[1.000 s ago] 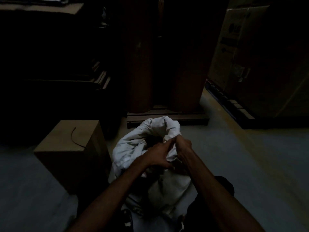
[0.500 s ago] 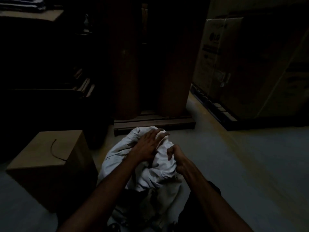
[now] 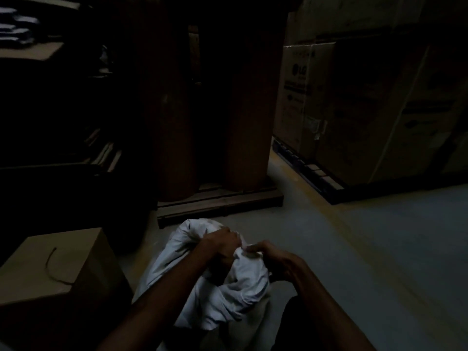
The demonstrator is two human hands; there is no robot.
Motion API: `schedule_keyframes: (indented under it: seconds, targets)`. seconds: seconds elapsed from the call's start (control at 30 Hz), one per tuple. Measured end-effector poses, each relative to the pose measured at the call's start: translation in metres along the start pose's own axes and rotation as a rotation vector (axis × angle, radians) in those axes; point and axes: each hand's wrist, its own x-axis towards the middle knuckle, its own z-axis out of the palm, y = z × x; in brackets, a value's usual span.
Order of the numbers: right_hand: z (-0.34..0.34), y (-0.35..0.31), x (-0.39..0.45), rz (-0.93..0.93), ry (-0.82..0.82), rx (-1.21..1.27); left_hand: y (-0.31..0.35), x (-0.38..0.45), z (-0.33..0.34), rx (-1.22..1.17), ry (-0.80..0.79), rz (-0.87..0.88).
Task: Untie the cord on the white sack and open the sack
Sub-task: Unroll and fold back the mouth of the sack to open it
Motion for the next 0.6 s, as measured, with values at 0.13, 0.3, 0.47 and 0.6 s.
schedule_keyframes:
  seconds: [0.13,0.3,0.47,0.6]
  targets:
    - [0.011,-0.018,0.011,-0.152,0.302,-0.652,0.008,0.008,-0.002,-0.156,0.064,-0.112]
    - [0.066,-0.002,0.001,-0.198,0.800,-0.790,0.009,0.021,-0.006,-0.385,0.085,-0.082]
    - [0.072,0.004,0.005,-0.172,0.693,-0.397,0.002,0.018,-0.016,-0.170,-0.169,0.044]
    - [0.050,0.000,0.022,-0.126,0.519,-0.220,0.000,-0.001,-0.011,-0.041,0.135,0.128]
